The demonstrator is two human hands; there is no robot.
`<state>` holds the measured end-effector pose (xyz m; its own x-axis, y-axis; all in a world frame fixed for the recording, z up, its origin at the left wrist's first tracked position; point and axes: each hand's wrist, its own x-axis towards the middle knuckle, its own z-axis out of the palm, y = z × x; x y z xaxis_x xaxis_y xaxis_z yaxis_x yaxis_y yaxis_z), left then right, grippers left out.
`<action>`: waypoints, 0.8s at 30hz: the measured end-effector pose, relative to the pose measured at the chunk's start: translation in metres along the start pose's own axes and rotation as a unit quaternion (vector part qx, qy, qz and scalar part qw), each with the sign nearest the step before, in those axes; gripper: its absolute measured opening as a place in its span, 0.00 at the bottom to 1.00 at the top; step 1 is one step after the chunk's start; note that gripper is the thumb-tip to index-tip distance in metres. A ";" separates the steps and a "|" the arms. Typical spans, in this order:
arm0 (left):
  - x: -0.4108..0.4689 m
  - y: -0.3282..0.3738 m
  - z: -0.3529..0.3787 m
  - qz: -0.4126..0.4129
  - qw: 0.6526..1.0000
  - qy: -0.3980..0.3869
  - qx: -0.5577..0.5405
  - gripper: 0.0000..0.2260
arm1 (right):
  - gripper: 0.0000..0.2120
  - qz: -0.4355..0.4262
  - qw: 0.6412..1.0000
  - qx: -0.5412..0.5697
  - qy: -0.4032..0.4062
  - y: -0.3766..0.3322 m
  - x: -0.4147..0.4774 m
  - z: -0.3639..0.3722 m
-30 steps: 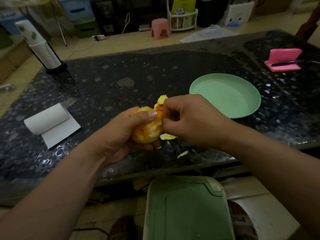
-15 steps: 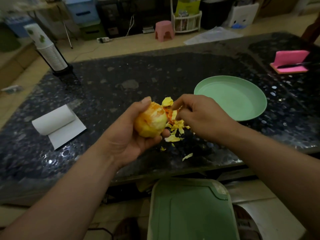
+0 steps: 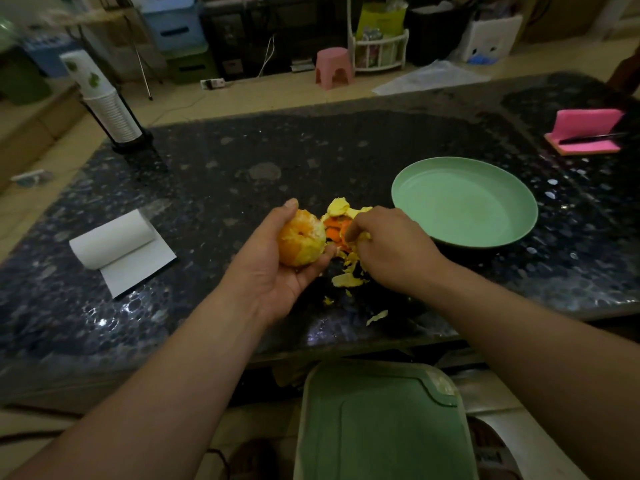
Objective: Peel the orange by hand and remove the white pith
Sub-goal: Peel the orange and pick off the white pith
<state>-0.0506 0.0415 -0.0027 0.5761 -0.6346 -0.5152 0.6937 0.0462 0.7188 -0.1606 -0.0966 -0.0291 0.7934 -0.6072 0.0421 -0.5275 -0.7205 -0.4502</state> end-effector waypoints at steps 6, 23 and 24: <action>0.006 0.001 -0.002 0.024 1.000 -0.010 -0.002 0.15 | 0.05 -0.016 0.993 0.112 0.033 -0.007 -0.002 -0.008; 0.002 -0.004 0.003 0.177 0.974 -0.018 0.142 0.18 | 0.07 -0.050 0.983 0.177 0.001 -0.014 -0.017 -0.025; 0.002 -0.004 0.002 0.187 0.969 -0.016 0.161 0.19 | 0.08 -0.058 0.984 0.166 0.002 -0.013 -0.018 -0.026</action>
<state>-0.0532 0.0388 -0.0057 0.7444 -0.6431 -0.1797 0.2647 0.0372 0.9636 -0.1755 -0.0847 -0.0008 0.8415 -0.5282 0.1134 -0.3042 -0.6367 -0.7086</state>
